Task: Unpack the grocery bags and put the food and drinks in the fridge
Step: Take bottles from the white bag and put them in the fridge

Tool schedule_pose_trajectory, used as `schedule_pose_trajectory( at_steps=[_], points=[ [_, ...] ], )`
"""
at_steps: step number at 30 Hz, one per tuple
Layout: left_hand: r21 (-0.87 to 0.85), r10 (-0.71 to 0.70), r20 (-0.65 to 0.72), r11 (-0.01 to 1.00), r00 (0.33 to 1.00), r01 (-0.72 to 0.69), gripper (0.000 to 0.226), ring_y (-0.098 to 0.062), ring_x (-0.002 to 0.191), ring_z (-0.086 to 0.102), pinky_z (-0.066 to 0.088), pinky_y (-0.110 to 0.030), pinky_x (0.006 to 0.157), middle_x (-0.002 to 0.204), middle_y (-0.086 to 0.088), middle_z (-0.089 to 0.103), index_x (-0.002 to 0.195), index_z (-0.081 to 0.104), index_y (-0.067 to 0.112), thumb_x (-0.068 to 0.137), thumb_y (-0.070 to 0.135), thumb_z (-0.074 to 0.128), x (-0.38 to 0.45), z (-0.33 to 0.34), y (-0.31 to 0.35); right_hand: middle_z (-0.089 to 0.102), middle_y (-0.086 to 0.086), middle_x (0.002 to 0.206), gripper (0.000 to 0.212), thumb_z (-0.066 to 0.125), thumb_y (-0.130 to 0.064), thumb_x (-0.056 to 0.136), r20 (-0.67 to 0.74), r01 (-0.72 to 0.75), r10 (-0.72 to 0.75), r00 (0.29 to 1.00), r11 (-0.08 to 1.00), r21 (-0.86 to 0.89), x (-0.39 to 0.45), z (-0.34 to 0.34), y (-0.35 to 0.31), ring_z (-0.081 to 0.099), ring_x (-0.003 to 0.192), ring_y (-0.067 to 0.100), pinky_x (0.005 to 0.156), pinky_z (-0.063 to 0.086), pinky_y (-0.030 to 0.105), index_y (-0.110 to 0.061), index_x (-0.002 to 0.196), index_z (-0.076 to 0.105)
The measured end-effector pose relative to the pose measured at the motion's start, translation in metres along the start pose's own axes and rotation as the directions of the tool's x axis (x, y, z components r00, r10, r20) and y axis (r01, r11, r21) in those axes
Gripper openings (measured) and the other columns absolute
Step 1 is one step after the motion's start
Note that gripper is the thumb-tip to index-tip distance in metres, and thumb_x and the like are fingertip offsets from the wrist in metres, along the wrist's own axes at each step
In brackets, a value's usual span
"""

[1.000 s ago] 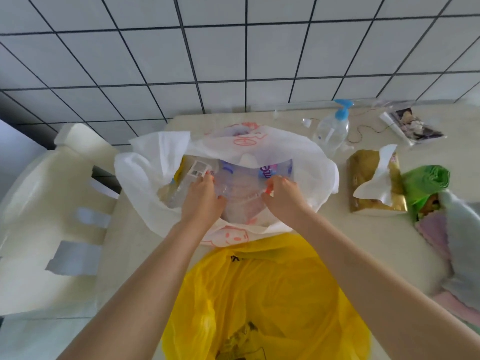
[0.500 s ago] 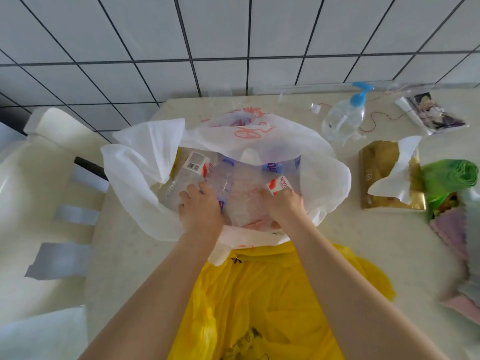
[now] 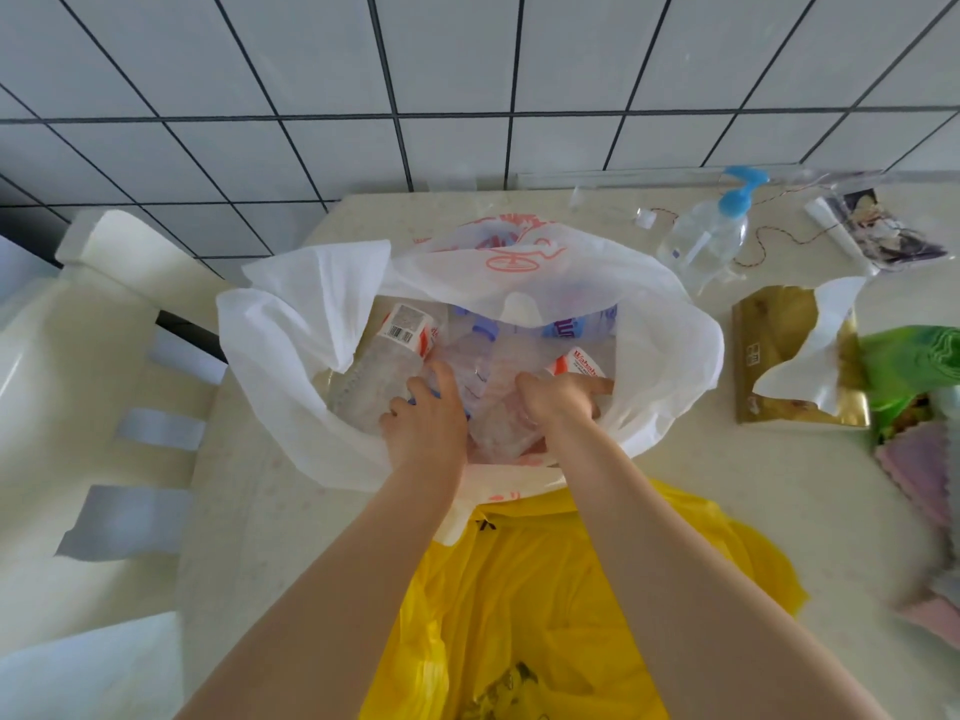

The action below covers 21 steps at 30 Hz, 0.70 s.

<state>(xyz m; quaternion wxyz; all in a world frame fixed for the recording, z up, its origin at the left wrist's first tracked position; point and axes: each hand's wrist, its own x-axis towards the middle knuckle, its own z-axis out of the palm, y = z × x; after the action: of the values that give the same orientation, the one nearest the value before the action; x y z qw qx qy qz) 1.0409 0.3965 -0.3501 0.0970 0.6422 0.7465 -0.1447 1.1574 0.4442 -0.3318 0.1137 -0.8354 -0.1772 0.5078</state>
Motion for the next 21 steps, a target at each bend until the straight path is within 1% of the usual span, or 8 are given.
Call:
schedule_pose_trajectory(
  at_steps=[3, 5, 7, 9, 12, 15, 17, 21],
  points=[
    [-0.055, -0.005, 0.081, 0.998, 0.997, 0.009, 0.089, -0.035, 0.110, 0.051, 0.046, -0.039, 0.078, 0.131, -0.015, 0.039, 0.150, -0.001, 0.015, 0.090, 0.038, 0.060, 0.006, -0.003, -0.002, 0.048, 0.004, 0.110, 0.062, 0.054, -0.032, 0.093, 0.077, 0.023, -0.026, 0.997, 0.999, 0.041, -0.002, -0.008, 0.007, 0.052, 0.093, 0.022, 0.082, 0.045, 0.029, -0.012, 0.142, 0.023],
    [-0.131, 0.000, 0.101, 0.991, 0.995, 0.013, 0.095, -0.035, 0.112, 0.048, 0.048, -0.041, 0.078, 0.130, -0.013, 0.040, 0.150, -0.001, 0.018, 0.086, 0.038, 0.066, 0.010, -0.004, -0.006, 0.047, 0.000, 0.092, 0.052, 0.058, -0.032, 0.090, 0.099, 0.003, -0.014, 0.995, 0.993, 0.115, -0.011, -0.014, 0.009, 0.050, 0.081, 0.018, 0.080, 0.047, 0.031, -0.016, 0.134, 0.035],
    [-0.228, 0.005, 0.106, 0.973, 0.994, 0.020, 0.097, -0.035, 0.114, 0.047, 0.048, -0.043, 0.079, 0.129, -0.013, 0.043, 0.150, 0.000, 0.022, 0.084, 0.037, 0.069, 0.011, -0.005, -0.012, 0.048, 0.001, 0.104, 0.065, 0.063, -0.037, 0.085, 0.151, -0.029, 0.000, 0.989, 0.982, 0.185, -0.020, -0.018, 0.007, 0.050, 0.096, 0.021, 0.090, 0.050, 0.038, -0.020, 0.137, 0.028],
    [-0.343, -0.005, 0.104, 0.939, 0.995, 0.040, 0.097, -0.034, 0.118, 0.047, 0.048, -0.046, 0.085, 0.129, -0.013, 0.048, 0.150, 0.002, 0.025, 0.083, 0.034, 0.071, 0.009, -0.004, -0.018, 0.049, 0.004, 0.113, 0.074, 0.065, -0.040, 0.081, 0.188, -0.024, -0.017, 0.982, 0.977, 0.213, -0.029, -0.023, 0.008, 0.053, 0.104, 0.026, 0.090, 0.053, 0.043, -0.020, 0.139, 0.024],
    [-0.529, -0.057, 0.022, 0.847, 0.998, 0.059, 0.094, -0.032, 0.112, 0.056, 0.052, -0.049, 0.086, 0.125, -0.008, 0.058, 0.148, 0.009, 0.033, 0.080, 0.040, 0.073, 0.001, -0.014, -0.020, 0.056, 0.012, 0.115, 0.069, 0.070, -0.036, 0.076, 0.198, 0.132, -0.177, 0.964, 0.966, 0.221, -0.040, -0.030, 0.015, 0.061, 0.096, 0.030, 0.076, 0.058, 0.044, -0.011, 0.131, 0.036],
    [-0.623, -0.034, -0.095, 0.782, 0.995, -0.032, 0.083, -0.027, 0.107, 0.059, 0.050, -0.039, 0.086, 0.120, -0.004, 0.061, 0.143, 0.027, 0.026, 0.077, 0.038, 0.076, -0.007, -0.047, -0.021, 0.055, 0.007, 0.109, 0.068, 0.073, -0.027, 0.069, 0.216, 0.261, -0.311, 0.926, 0.938, 0.230, -0.056, -0.043, 0.019, 0.062, 0.095, 0.026, 0.078, 0.058, 0.045, -0.019, 0.125, 0.035],
    [-0.641, -0.015, -0.151, 0.763, 0.988, -0.086, 0.077, -0.022, 0.103, 0.057, 0.042, -0.031, 0.079, 0.117, -0.001, 0.056, 0.138, 0.036, 0.021, 0.074, 0.034, 0.078, -0.017, -0.078, -0.024, 0.057, 0.006, 0.108, 0.068, 0.077, -0.023, 0.069, 0.224, 0.373, -0.429, 0.875, 0.893, 0.252, -0.070, -0.053, 0.021, 0.063, 0.095, 0.024, 0.079, 0.058, 0.044, -0.020, 0.126, 0.039],
    [-0.722, -0.034, -0.194, 0.681, 0.980, -0.119, 0.089, -0.020, 0.097, 0.057, 0.051, -0.034, 0.079, 0.114, 0.001, 0.054, 0.137, 0.035, 0.026, 0.065, 0.041, 0.084, -0.056, -0.119, -0.029, 0.057, 0.004, 0.112, 0.067, 0.078, -0.019, 0.073, 0.211, 0.496, -0.555, 0.805, 0.824, 0.276, -0.103, -0.074, 0.034, 0.062, 0.098, 0.022, 0.078, 0.058, 0.039, -0.020, 0.128, 0.039]
  ],
)
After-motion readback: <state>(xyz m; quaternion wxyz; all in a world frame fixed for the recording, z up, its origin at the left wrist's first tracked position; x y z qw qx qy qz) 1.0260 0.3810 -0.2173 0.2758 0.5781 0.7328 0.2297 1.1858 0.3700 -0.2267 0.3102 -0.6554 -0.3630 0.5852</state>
